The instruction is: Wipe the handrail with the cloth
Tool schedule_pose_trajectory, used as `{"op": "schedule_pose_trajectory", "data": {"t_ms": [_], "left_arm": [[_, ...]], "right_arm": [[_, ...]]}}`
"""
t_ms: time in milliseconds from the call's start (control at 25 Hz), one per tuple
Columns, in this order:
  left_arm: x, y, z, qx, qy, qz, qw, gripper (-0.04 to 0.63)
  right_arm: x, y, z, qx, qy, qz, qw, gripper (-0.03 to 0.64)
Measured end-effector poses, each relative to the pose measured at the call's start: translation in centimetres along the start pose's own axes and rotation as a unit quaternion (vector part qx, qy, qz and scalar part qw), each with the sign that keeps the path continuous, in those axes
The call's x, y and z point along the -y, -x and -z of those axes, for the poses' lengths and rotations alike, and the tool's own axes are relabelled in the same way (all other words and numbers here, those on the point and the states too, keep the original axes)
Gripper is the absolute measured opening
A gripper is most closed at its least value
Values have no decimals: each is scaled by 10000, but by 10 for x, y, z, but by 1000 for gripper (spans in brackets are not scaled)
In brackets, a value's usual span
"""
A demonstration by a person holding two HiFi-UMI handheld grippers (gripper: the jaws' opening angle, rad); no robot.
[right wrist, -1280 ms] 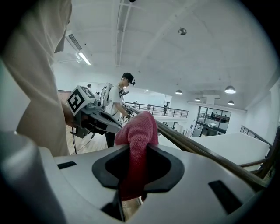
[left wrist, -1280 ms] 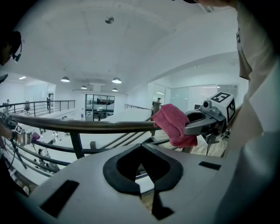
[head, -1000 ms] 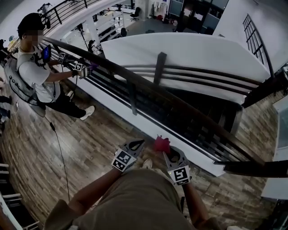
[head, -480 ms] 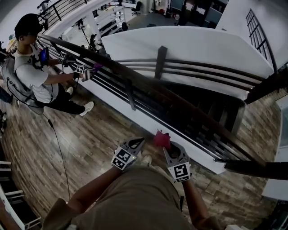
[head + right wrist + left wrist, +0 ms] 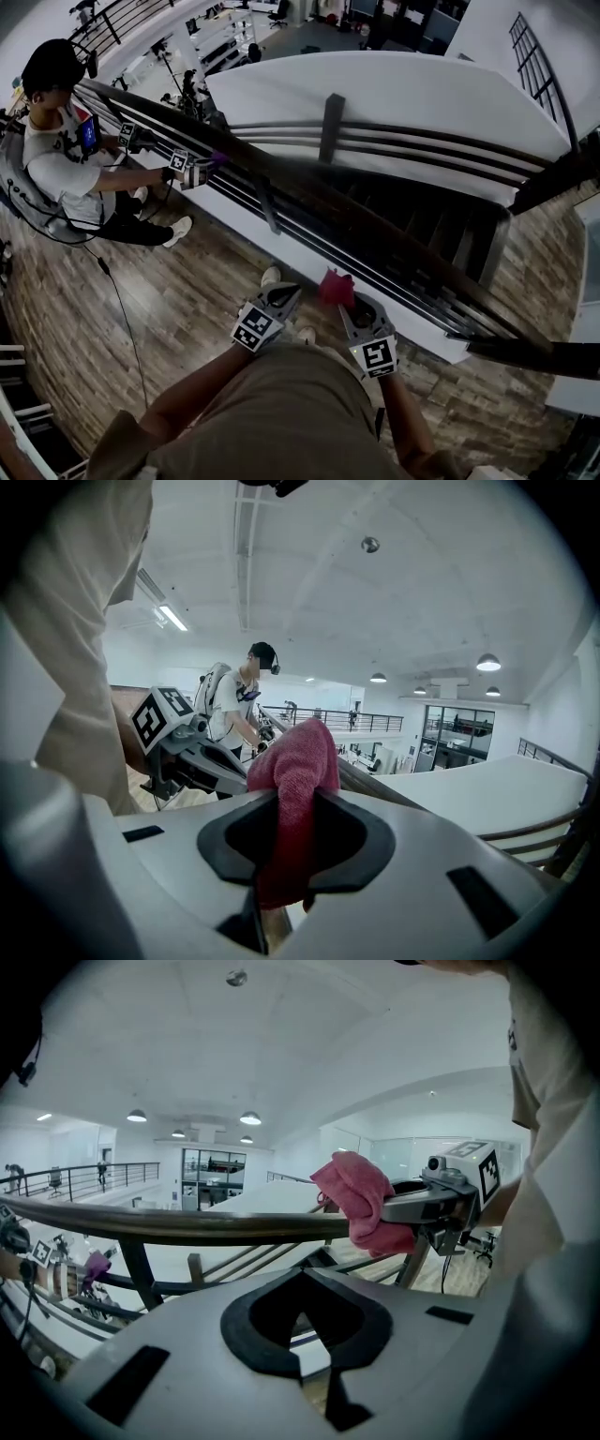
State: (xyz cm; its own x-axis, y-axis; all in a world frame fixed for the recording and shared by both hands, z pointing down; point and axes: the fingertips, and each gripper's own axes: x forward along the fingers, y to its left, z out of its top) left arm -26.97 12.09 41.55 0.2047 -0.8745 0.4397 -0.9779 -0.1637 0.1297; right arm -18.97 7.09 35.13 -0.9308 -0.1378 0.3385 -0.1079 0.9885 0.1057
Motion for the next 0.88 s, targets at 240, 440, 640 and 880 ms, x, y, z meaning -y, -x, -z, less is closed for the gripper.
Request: {"op": "schedule_pose_trajectory", "data": {"t_ms": [240,440,640,880], "left_arm": [[-72,-14,-21,38,-33,13,10000,15],[-142,-20,-45,88,-10,-36,10000,15],[-203,-27,-60,115,1,71,9999,15],[-275,-29,-52,105,27,133,9999,15]], "right_arm": [[30,-62,-24,-14,-55,76,10000,85],[51,-119,-52,-64,-71,131,9999,85],[65,-187,-79,-184,-86,199,9996,85],[64,-276,-78,-685,120,202,9974,86]]}}
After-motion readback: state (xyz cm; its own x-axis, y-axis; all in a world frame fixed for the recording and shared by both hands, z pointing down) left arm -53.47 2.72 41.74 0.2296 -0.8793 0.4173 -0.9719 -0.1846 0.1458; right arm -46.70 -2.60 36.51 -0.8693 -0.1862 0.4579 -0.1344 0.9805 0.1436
